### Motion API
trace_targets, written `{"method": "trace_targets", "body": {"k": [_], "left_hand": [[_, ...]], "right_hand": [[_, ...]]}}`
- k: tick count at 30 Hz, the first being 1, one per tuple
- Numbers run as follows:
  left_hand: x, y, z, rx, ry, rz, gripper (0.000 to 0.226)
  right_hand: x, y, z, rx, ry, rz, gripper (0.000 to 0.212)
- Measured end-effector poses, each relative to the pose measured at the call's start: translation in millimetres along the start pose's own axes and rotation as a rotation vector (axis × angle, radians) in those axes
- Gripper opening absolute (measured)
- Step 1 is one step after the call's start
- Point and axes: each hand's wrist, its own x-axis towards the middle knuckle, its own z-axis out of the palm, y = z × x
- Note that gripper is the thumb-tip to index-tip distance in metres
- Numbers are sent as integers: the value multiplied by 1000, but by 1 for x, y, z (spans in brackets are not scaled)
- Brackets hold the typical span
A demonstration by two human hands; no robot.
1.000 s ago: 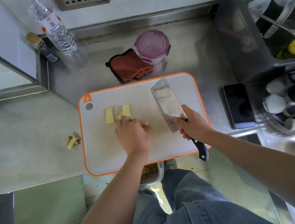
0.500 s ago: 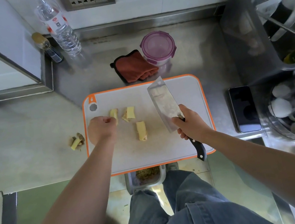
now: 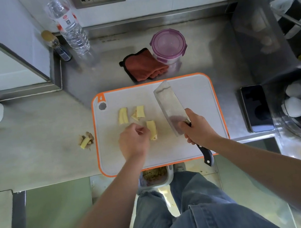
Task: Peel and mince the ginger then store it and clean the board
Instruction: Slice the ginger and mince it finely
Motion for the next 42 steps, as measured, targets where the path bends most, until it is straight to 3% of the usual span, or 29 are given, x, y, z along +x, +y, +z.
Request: {"method": "trace_targets", "body": {"k": [13,20,27,33,42], "left_hand": [[-6,9,38,-304,-152,-255,13],[-8,51,55,-331,-246,-256,19],[-5,60,65,-304,-250,-273,30],[-2,58,69,-280,-240,-246,31],[-6,61,69,-146,-182,-160,21]], "right_hand": [[-27,13,22,-379,-14,-220,8],[-26,28,-11,-471,86,-204,10],[-19,35,-22,-525,46,-214,10],[-14,29,-30,-469,176,-290,9],[-11,29,-33,-450,99,-215,4]]}}
